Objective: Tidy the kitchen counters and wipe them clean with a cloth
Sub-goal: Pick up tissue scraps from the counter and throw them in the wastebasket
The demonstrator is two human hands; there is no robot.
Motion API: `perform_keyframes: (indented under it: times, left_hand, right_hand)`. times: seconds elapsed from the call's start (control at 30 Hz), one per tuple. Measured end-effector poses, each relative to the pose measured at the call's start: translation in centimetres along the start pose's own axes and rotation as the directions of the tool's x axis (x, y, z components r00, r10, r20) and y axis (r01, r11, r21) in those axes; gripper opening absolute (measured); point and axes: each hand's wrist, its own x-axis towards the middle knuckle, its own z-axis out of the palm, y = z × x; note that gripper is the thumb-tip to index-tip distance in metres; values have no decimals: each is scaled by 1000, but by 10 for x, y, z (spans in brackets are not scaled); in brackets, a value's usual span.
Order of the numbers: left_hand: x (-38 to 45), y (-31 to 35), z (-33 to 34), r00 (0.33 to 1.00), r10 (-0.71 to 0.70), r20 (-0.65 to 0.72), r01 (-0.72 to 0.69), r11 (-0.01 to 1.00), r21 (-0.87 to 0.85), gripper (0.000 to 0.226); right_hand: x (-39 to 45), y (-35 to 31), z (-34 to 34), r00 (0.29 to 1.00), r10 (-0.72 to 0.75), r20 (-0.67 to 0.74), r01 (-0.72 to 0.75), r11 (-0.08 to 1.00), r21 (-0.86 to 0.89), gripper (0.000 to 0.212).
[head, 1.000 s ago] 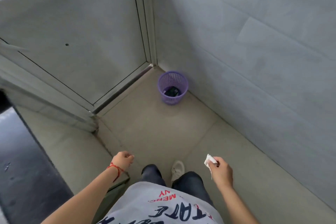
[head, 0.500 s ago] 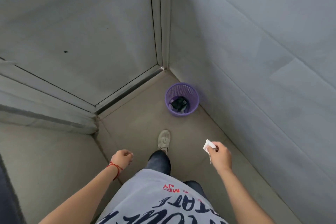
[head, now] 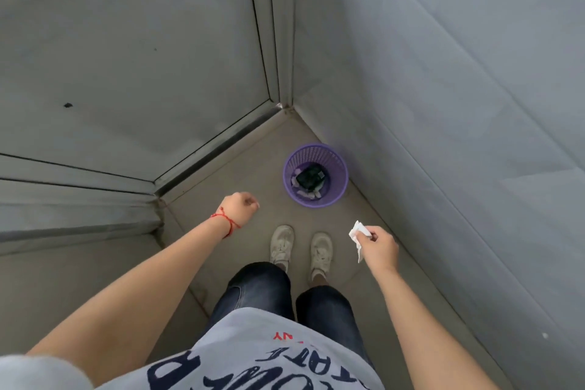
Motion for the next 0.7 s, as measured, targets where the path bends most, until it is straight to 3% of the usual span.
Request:
perform_keyframes:
  times: [0.2,0.53,0.7]
  left_hand:
    - [8,-8,18,993,-116,4,115,986,-122,26]
    - [10,-56,68,955,-280,97,296,924,-242,22]
    - [18,-63,68,954,-289,81,300,925,-236,22]
  right_hand:
    - [48,-32,24,999,10,53,-10,1000,-17,17]
    - [114,-93,74,981,-157,115,174,972,-156,23]
    - [128,-99,86,979,-178,101,199,942,-271,44]
